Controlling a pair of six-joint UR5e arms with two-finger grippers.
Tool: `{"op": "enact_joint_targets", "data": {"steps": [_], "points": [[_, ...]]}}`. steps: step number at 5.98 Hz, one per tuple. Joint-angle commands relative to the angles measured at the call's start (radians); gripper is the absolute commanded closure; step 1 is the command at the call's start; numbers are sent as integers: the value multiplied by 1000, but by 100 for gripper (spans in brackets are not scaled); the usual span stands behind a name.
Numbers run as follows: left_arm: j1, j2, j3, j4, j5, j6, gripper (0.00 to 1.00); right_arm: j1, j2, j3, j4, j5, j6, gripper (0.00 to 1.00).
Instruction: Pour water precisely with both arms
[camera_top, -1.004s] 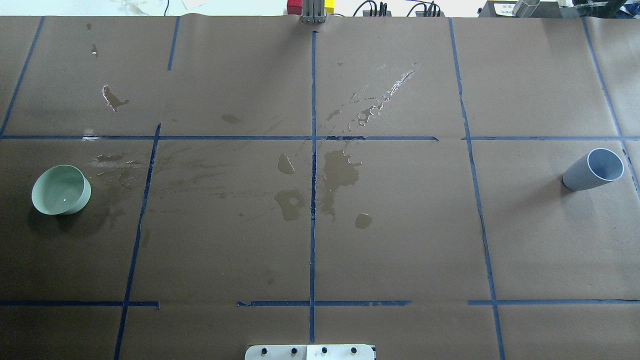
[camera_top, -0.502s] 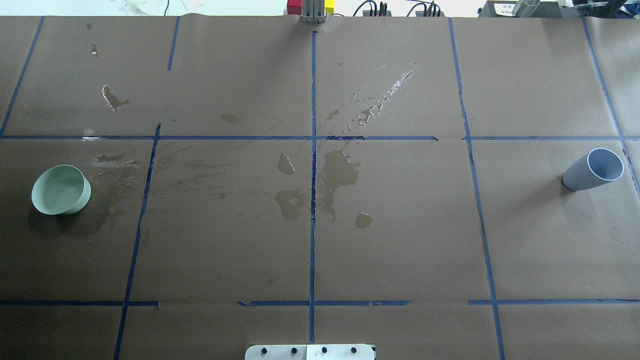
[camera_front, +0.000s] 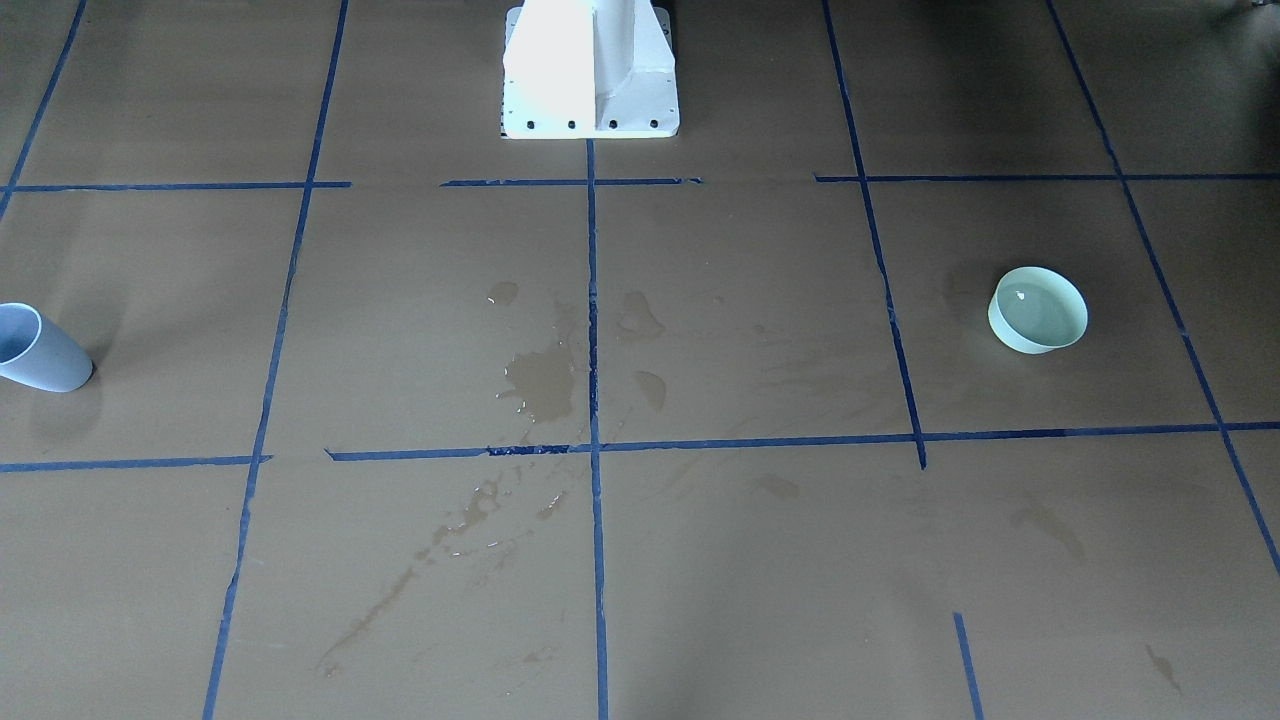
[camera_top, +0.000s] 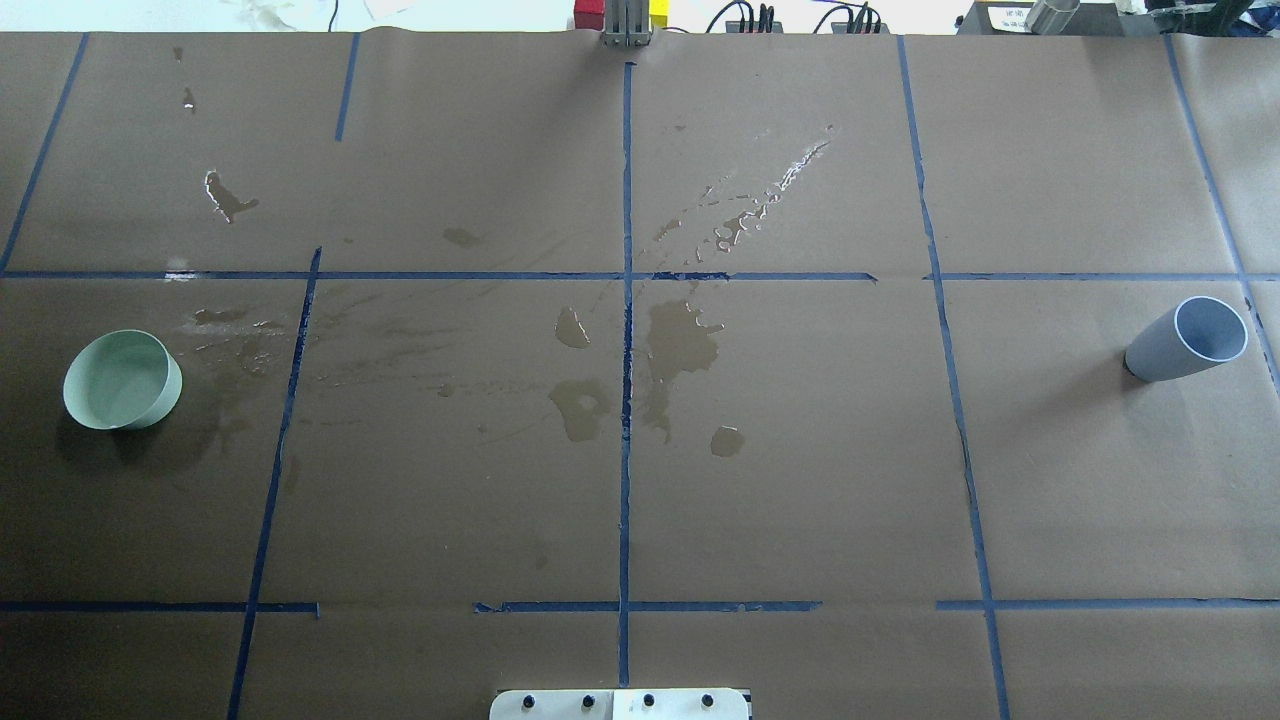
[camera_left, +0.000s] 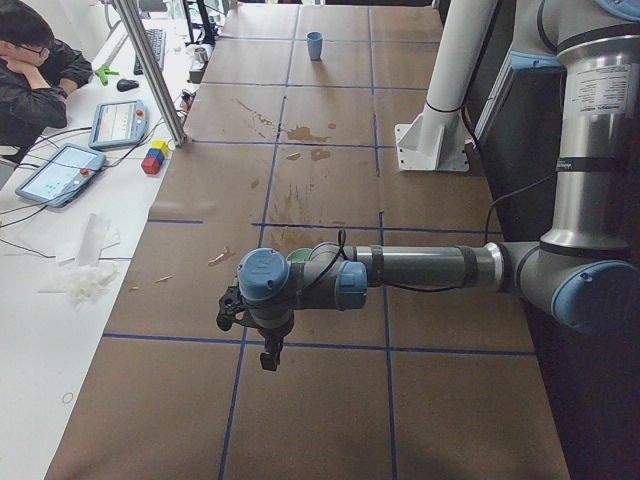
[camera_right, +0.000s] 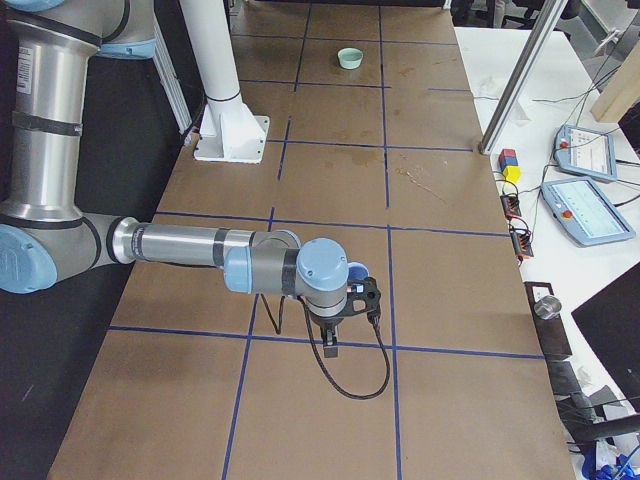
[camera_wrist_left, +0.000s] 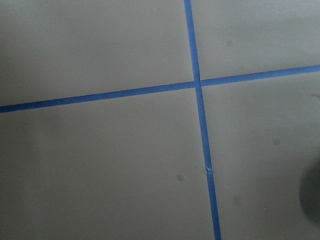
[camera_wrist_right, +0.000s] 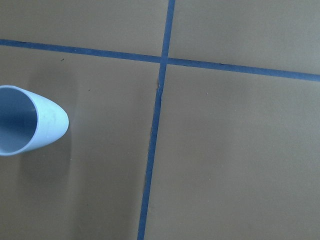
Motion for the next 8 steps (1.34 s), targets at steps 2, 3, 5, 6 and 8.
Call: {"op": "enact_joint_targets", "data": {"steps": [2, 3, 5, 6, 8], "points": [[2, 4, -19, 1, -1, 2, 0, -4, -5, -1, 4, 0, 6, 0], [3, 13, -18, 1, 1, 2, 0, -7, -5, -1, 4, 0, 6, 0], [2, 10, -30, -2, -1, 2, 0, -9, -5, -1, 6, 0, 3, 0], [3, 10, -31, -4, -1, 3, 0, -9, -5, -1, 6, 0, 5, 0], [2, 10, -33, -7, -1, 3, 0, -13, -5, -3, 4, -2, 2, 0]]}}
